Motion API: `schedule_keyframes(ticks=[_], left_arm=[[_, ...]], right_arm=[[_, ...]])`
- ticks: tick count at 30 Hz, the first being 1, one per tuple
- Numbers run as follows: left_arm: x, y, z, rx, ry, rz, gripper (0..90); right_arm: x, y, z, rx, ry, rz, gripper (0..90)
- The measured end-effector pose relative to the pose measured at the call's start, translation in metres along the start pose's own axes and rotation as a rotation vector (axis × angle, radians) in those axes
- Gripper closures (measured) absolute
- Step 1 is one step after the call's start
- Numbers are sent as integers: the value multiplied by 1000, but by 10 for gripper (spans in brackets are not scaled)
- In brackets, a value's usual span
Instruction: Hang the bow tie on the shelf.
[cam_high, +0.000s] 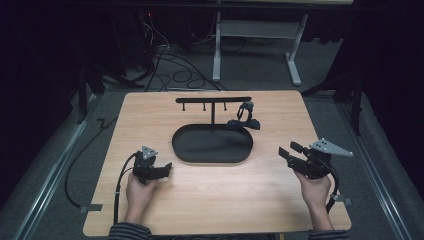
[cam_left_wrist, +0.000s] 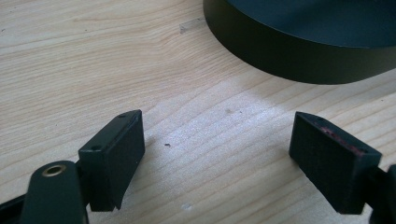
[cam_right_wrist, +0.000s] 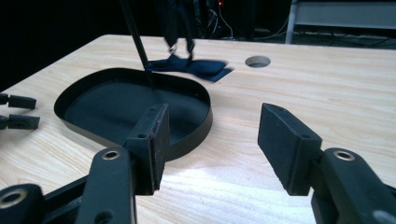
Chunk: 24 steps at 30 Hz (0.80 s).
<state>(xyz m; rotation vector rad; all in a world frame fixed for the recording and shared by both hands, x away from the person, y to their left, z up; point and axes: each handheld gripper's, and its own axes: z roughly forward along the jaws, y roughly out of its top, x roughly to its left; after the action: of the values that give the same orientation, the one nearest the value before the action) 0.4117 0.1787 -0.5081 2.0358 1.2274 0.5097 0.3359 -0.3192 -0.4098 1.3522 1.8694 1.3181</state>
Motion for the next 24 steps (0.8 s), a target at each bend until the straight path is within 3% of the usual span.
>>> schedule_keyframes(ticks=[24], left_arm=[[0,0,0,0,0,0,186]], right_arm=[[12,-18,27,85,37,-2,462]])
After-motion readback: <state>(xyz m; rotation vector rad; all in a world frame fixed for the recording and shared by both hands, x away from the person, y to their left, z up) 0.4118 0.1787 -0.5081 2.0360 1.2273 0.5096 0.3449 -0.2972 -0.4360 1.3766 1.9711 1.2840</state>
